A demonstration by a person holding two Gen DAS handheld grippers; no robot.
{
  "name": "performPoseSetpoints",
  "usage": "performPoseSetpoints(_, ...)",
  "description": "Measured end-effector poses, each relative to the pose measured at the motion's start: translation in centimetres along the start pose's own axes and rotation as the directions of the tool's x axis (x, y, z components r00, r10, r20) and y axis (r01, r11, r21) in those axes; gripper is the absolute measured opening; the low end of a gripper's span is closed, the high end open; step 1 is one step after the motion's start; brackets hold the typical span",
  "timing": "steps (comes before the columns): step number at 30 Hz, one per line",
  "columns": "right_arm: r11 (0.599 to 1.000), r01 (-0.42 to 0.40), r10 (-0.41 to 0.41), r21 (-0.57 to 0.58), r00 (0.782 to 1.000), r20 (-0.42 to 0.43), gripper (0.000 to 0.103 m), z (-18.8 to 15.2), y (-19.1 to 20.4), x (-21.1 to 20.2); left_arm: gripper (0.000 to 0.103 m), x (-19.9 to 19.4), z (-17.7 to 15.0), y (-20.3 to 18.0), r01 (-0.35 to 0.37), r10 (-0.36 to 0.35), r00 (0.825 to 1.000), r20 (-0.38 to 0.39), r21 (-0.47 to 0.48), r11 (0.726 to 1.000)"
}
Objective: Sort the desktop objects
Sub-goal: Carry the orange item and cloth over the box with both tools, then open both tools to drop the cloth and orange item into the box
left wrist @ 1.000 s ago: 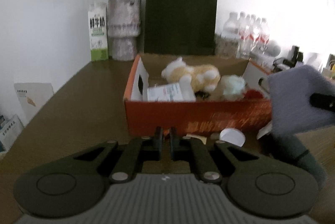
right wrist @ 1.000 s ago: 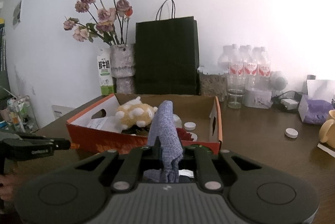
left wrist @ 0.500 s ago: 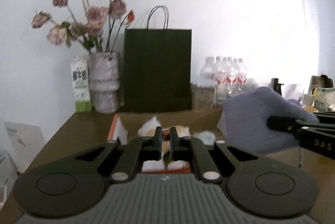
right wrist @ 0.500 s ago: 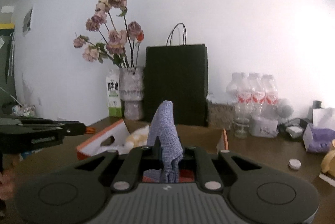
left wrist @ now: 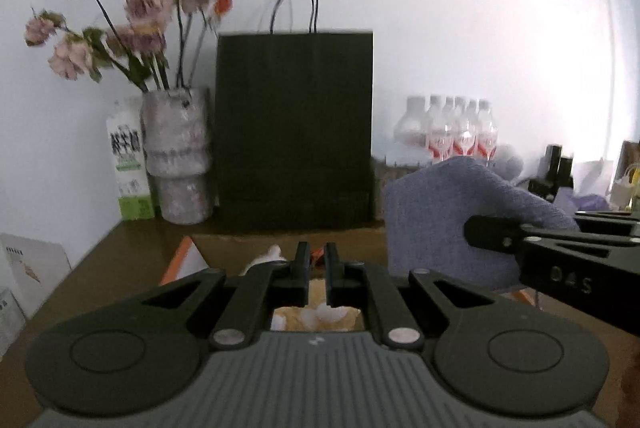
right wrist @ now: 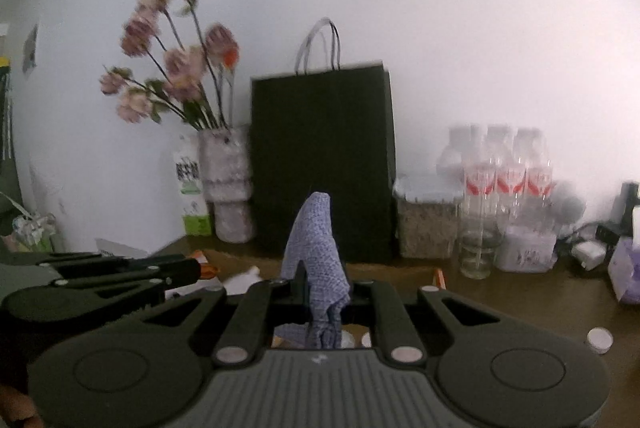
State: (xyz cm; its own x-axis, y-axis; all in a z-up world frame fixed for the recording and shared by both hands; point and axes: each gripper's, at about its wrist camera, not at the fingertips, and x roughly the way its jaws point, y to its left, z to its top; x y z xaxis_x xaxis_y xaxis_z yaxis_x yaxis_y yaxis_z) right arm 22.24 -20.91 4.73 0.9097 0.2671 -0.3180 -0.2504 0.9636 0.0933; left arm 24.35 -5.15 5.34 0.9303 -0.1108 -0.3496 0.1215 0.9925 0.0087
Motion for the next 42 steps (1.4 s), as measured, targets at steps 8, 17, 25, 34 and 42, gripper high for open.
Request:
performPoseSetpoints(8, 1.0, 0.015, -0.011, 0.028, 0.99, -0.143, 0.01, -3.3, -1.9, 4.6, 0.005, 3.5, -3.5, -0.5, 0.015, -0.009, 0.995, -0.1, 0.061, 0.998)
performPoseSetpoints(17, 1.0, 0.019, -0.023, -0.021, 0.985, -0.173, 0.02, -4.4, -0.8, 4.9, 0.006, 3.5, -4.1, -0.8, -0.007, 0.017, 0.995, -0.094, 0.1, 0.995)
performPoseSetpoints(25, 0.999, 0.021, -0.027, -0.042, 0.989, -0.146, 0.067, -3.9, -0.4, 3.7, 0.047, 1.8, -4.0, -0.8, -0.113, 0.116, 0.993, -0.02, 0.121, 0.986)
performPoseSetpoints(34, 0.997, 0.057, -0.062, -0.055, 0.993, -0.105, 0.103, -3.3, 0.1, 2.1, 0.103, -0.7, -3.8, 1.7, -0.239, 0.237, 0.97, 0.043, 0.03, 0.971)
performPoseSetpoints(42, 0.994, 0.055, -0.063, -0.096, 0.995, -0.08, 0.103, -3.4, 1.5, 0.3, 0.103, -1.7, -3.9, 1.8, -0.231, 0.231, 0.972, 0.045, 0.014, 0.973)
